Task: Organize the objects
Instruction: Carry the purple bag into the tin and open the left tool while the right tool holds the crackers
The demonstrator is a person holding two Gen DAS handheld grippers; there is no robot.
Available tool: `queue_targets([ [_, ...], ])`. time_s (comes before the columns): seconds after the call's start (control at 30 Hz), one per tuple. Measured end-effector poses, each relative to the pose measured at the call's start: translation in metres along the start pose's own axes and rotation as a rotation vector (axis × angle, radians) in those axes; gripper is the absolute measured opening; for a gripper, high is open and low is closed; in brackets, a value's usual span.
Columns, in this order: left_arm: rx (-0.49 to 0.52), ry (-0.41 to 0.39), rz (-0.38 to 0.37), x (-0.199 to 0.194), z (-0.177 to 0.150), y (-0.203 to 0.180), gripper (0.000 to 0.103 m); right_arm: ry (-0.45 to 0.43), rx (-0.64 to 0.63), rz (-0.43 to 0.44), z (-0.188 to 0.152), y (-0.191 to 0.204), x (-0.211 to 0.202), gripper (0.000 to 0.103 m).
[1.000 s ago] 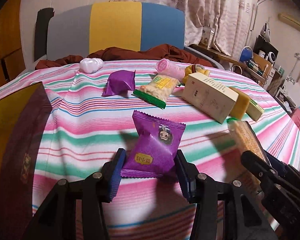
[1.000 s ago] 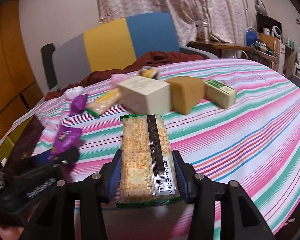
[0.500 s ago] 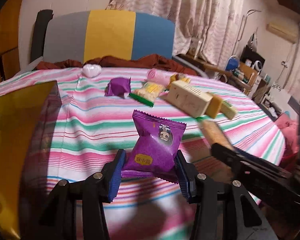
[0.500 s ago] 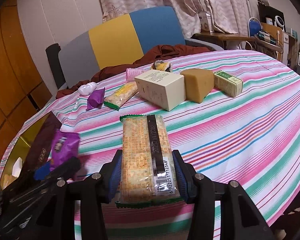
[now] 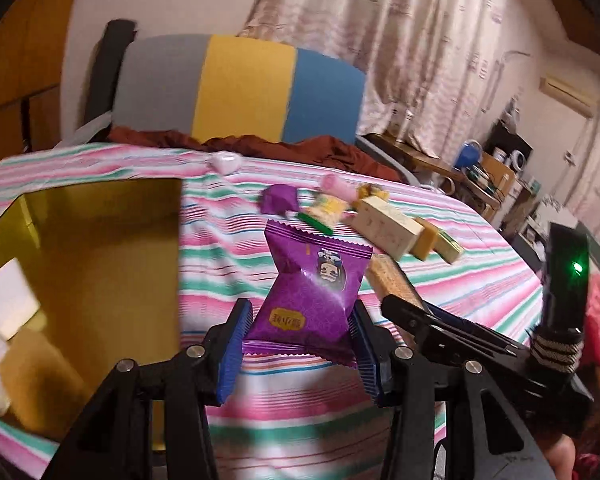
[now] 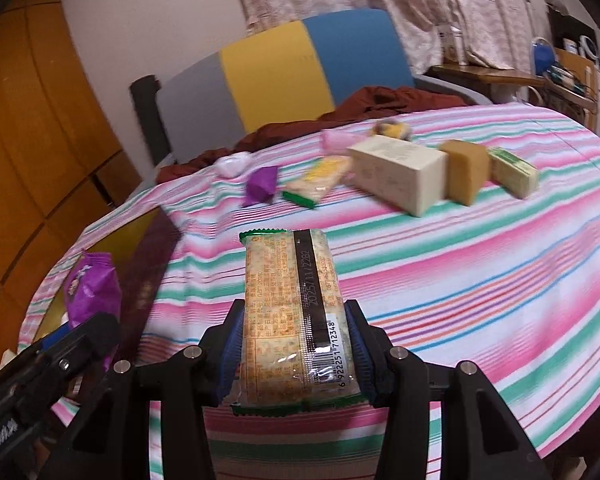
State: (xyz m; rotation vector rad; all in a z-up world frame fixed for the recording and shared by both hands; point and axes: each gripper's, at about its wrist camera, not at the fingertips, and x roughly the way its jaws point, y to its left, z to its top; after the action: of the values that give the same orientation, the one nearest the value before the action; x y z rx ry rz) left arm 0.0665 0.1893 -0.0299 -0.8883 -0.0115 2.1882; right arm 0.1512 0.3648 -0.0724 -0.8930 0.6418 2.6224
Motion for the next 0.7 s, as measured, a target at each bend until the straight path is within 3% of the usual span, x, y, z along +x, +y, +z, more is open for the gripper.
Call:
queue_targets([
  [0.33,-0.259,0.079,0.126,-0.002,0.012,0.098,0.049,-0.015,-0.084,0.100,0.002,0.052,-0.014,0.048],
  [0.6,-0.364,0.148,0.224,0.008,0.016,0.156,0.050,0.000,-0.144,0.181,-0.001,0.088,-0.019,0.048],
  [0.7,-0.401,0.142,0.236,0.004,0.018,0.170,0.057,0.020,-0.177,0.216,-0.004,0.105,-0.017,0.048],
])
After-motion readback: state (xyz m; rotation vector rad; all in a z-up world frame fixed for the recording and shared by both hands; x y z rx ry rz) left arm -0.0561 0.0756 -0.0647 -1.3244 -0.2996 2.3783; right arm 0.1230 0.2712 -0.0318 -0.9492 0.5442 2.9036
